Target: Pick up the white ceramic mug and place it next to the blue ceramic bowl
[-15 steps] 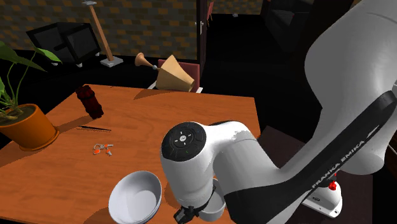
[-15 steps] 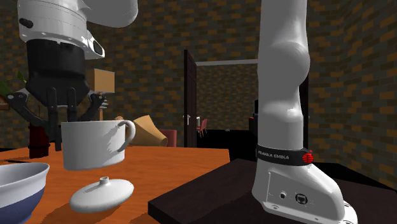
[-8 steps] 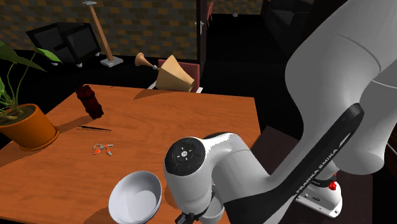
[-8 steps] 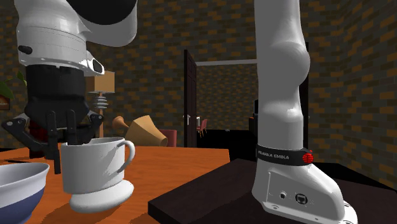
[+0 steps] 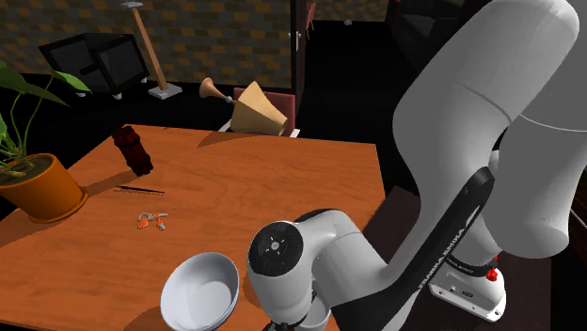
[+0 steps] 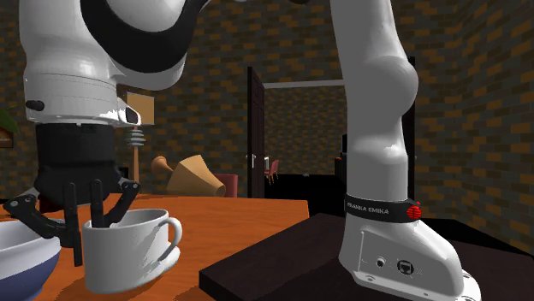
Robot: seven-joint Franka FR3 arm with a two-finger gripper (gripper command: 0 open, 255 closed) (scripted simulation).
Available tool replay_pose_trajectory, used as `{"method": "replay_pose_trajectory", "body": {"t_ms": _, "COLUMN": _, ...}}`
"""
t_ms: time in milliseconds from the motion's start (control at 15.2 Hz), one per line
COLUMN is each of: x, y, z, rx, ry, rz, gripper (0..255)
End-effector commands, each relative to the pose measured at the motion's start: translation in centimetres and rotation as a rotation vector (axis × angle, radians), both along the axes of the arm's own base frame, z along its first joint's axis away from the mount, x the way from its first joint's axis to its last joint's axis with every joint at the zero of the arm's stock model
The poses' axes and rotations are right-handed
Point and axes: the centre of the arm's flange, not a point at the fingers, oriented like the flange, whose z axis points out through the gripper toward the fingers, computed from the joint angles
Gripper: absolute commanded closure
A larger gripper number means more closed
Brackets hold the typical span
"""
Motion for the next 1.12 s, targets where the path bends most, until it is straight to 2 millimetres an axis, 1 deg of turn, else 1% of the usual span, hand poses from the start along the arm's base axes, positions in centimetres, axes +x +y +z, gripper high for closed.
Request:
{"method": "replay_pose_trajectory", "body": {"t_ms": 0, "x": 0.0, "y": 0.0, "z": -1.1, "rx": 0.0, "ry": 0.0, "rz": 0.0, "gripper": 255}}
{"method": "replay_pose_trajectory", "body": {"t_ms": 726, "x": 0.0, "y": 0.0, "z": -7.0, "rx": 0.0, "ry": 0.0, "rz": 0.0, "gripper": 255}}
{"method": "replay_pose_trajectory", "body": {"t_ms": 1056, "x": 0.0, "y": 0.0, "z": -7.0, "rx": 0.0, "ry": 0.0, "rz": 0.0, "gripper": 255}}
